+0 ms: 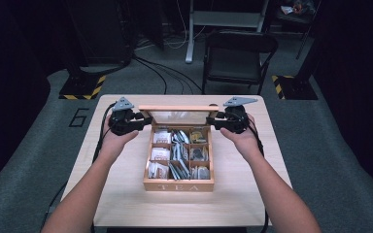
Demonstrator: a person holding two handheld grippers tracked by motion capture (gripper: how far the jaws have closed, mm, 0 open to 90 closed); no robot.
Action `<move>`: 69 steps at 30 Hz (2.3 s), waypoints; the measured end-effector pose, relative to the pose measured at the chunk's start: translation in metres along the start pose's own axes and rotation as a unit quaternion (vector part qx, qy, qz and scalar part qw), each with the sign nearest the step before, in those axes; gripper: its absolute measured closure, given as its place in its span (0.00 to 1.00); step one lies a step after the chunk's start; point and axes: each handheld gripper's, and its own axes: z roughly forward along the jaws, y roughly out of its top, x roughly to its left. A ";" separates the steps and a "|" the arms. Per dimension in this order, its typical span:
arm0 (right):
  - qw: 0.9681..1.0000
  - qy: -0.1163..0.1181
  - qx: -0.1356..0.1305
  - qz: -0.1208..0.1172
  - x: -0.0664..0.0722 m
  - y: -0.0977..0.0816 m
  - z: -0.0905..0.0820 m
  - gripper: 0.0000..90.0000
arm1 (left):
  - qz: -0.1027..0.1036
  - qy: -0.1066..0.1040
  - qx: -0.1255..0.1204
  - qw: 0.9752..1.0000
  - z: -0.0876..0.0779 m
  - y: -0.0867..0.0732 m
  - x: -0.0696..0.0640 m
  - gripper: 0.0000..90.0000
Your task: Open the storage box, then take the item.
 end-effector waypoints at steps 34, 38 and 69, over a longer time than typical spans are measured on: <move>1.000 -0.024 0.009 -0.002 -0.010 -0.004 0.024 0.67 | -0.025 -0.001 0.001 1.000 0.007 0.010 0.010 0.68; 1.000 -0.024 0.010 -0.008 -0.011 -0.003 0.025 0.68 | -0.031 -0.001 -0.003 1.000 0.008 0.010 0.011 0.68; 0.999 -0.035 0.021 -0.005 -0.020 0.010 0.035 0.71 | -0.075 0.015 -0.005 0.997 -0.001 -0.004 0.020 0.56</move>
